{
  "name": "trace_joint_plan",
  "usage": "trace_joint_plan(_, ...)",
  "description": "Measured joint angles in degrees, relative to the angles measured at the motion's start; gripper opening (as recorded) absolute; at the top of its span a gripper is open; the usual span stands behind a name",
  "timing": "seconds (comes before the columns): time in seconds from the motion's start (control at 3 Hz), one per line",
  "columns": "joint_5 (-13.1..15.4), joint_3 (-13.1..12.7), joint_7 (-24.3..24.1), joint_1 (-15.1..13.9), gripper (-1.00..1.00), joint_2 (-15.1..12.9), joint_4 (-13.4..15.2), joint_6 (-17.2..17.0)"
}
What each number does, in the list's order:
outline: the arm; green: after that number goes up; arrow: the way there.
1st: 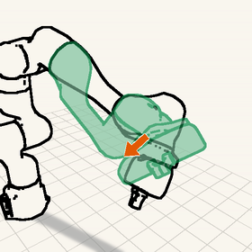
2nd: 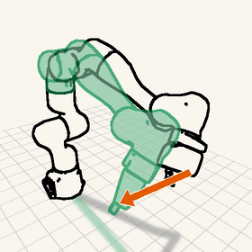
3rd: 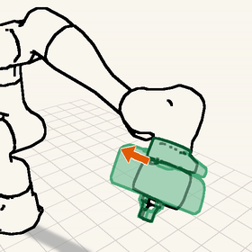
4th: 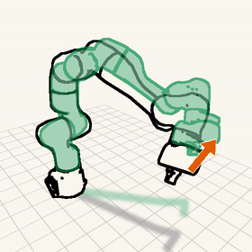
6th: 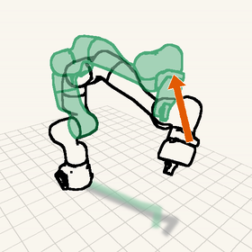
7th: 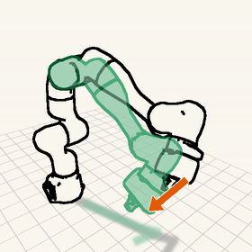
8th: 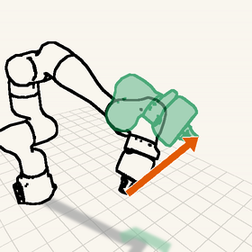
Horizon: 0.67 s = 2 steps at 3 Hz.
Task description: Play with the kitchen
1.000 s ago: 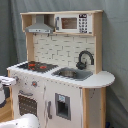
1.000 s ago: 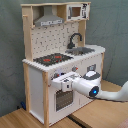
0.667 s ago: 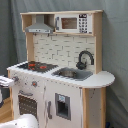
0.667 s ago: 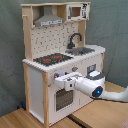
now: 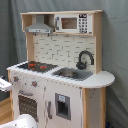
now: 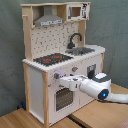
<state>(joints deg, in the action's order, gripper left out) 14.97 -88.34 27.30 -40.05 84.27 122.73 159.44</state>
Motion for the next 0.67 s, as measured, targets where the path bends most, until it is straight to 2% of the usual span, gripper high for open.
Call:
trace_joint_plan(0.33,0.0,0.0,-0.8,4.3,1.0,0.0,3.2,-2.0)
trace_joint_plan(0.67,-0.1,0.0,-1.3,8.6,1.0,0.0,7.2,-2.0)
